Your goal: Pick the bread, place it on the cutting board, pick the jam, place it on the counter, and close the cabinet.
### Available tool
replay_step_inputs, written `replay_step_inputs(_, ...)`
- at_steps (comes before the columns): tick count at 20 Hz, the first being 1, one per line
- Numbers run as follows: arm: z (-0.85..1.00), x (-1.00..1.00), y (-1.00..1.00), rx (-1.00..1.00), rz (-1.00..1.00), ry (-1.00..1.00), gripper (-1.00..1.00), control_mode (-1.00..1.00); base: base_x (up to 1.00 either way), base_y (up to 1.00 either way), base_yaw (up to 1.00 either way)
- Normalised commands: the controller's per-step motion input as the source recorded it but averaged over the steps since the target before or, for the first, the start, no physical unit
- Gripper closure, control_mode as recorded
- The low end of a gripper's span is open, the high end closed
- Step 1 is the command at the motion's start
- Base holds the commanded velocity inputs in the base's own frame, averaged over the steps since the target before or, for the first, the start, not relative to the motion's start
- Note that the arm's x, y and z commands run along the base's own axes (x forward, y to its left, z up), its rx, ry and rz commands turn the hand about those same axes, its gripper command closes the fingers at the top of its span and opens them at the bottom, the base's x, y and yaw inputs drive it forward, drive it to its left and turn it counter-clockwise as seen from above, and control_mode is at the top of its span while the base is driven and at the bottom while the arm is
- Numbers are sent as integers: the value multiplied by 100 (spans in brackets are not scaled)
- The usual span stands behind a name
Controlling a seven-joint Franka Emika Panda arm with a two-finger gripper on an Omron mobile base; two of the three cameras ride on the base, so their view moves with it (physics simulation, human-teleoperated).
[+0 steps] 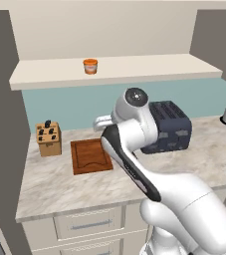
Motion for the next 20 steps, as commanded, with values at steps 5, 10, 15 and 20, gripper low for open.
replay_step_inputs(5, -23, 1, 11, 0, 0, 0, 100, -100, 0, 0, 0)
replay_step_inputs(10, -26, 5, 13, 0, 0, 0, 100, -100, 0, 0, 0)
replay_step_inputs(15, -26, 6, 13, 0, 0, 0, 100, -100, 0, 0, 0)
replay_step_inputs(20, -22, 15, 7, 0, 0, 0, 100, -100, 0, 0, 0)
